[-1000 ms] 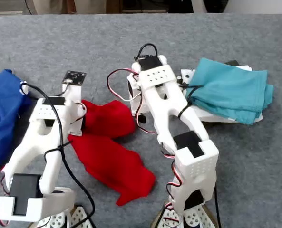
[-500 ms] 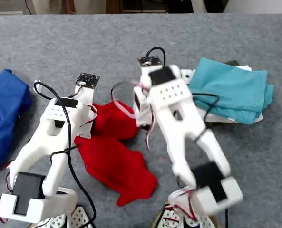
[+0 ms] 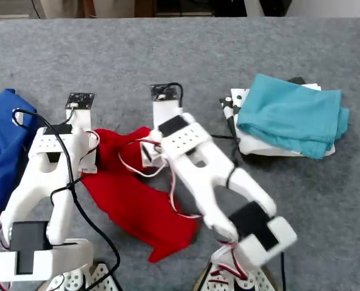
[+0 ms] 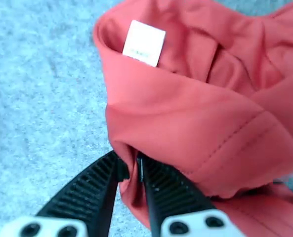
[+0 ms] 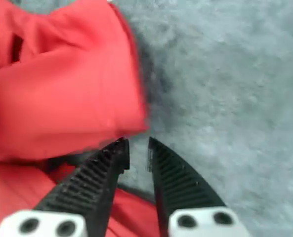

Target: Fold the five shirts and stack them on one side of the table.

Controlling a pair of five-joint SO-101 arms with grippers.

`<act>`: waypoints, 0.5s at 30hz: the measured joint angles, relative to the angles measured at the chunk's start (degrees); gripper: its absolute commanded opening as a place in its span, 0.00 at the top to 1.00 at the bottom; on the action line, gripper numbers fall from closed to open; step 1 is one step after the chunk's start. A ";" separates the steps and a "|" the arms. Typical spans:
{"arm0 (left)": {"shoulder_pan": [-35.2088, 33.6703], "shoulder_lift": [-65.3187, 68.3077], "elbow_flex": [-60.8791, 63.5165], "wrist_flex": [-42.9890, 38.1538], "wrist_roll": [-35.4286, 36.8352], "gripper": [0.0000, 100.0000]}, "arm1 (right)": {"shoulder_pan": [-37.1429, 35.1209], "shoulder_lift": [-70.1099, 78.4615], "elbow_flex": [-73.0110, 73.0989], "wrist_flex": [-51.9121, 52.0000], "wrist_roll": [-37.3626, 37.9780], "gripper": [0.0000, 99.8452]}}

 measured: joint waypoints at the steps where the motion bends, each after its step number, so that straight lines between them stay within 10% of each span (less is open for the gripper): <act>1: 0.09 0.00 0.00 0.00 0.00 0.98 | -0.53 1.76 -1.14 -0.18 -0.18 0.93; 15: 1.05 0.00 1.14 -1.93 0.00 0.98 | 1.05 9.05 -5.89 2.55 -4.22 0.66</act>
